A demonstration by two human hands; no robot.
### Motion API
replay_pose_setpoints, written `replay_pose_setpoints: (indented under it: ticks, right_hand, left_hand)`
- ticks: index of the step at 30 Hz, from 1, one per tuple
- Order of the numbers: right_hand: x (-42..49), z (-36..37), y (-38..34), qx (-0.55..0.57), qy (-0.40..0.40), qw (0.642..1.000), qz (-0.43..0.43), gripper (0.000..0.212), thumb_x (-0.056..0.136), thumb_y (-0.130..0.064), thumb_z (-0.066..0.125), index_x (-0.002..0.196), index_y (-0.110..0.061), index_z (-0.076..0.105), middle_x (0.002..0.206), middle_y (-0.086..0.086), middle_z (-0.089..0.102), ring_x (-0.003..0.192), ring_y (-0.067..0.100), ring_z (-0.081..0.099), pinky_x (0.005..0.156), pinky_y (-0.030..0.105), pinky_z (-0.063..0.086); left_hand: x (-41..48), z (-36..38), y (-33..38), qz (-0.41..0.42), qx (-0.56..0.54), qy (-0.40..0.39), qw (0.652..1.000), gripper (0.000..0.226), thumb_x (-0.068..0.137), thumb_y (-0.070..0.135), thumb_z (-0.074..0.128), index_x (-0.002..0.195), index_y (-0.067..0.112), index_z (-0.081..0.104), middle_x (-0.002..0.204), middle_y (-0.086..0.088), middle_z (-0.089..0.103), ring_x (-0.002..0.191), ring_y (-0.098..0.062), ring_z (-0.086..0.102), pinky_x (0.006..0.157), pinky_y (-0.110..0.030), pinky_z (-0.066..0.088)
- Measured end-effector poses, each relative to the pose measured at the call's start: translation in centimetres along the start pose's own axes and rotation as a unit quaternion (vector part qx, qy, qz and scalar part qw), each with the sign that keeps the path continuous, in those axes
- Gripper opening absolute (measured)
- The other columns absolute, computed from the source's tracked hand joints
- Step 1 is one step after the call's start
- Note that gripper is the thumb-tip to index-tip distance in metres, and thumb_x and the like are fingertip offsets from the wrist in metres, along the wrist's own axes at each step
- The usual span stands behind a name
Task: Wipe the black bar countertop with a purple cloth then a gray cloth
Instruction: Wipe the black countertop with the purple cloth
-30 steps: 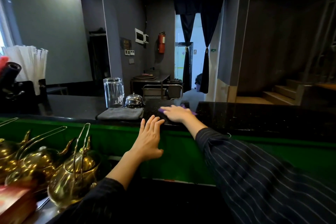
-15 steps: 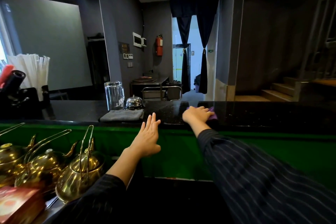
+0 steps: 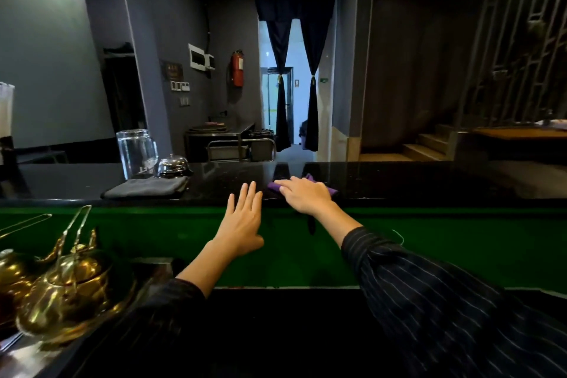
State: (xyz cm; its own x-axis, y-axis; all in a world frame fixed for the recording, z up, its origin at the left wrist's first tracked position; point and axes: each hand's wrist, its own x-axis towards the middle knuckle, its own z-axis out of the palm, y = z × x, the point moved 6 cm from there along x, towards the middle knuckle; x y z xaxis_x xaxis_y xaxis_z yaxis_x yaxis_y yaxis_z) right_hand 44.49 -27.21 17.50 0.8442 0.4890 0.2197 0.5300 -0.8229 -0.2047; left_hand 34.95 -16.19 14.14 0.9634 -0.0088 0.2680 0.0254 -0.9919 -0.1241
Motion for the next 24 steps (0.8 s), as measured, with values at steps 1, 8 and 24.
replay_pose_setpoints:
  ticks: [1, 8, 24]
  right_hand:
    - [-0.5, -0.7, 2.3, -0.002, -0.001, 1.000, 0.020, 0.048, 0.100, -0.040, 0.022, 0.145, -0.044, 0.036, 0.146, 0.000, 0.046, 0.136, 0.028, 0.042, 0.107, 0.053, 0.029]
    - [-6.5, -5.9, 19.8, -0.018, 0.019, 0.988, 0.153, 0.049, 0.099, -0.037, 0.019, 0.146, -0.043, 0.033, 0.146, 0.000, 0.044, 0.134, 0.027, 0.041, 0.105, 0.052, 0.030]
    - [-4.8, -3.8, 12.4, -0.049, 0.000, 0.991, 0.121, 0.048, 0.094, -0.035, 0.038, 0.142, -0.033, 0.042, 0.149, 0.014, 0.039, 0.137, 0.037, 0.036, 0.109, 0.056, 0.023]
  left_hand:
    - [0.8, -0.2, 2.0, 0.016, 0.000, -0.002, 1.000, 0.098, 0.079, 0.028, 0.060, 0.150, 0.007, -0.003, 0.158, -0.016, -0.017, 0.145, -0.032, -0.018, 0.117, -0.052, -0.004]
    - [5.0, -1.0, 12.2, 0.047, -0.026, -0.047, 0.997, 0.099, 0.081, 0.038, 0.060, 0.151, 0.011, -0.005, 0.160, -0.009, -0.004, 0.147, -0.029, -0.008, 0.112, -0.061, -0.007]
    - [6.1, -0.6, 12.8, 0.002, -0.046, -0.020, 0.999, 0.102, 0.069, 0.039, 0.068, 0.150, 0.026, 0.007, 0.158, 0.003, 0.009, 0.147, -0.022, 0.005, 0.115, -0.056, 0.004]
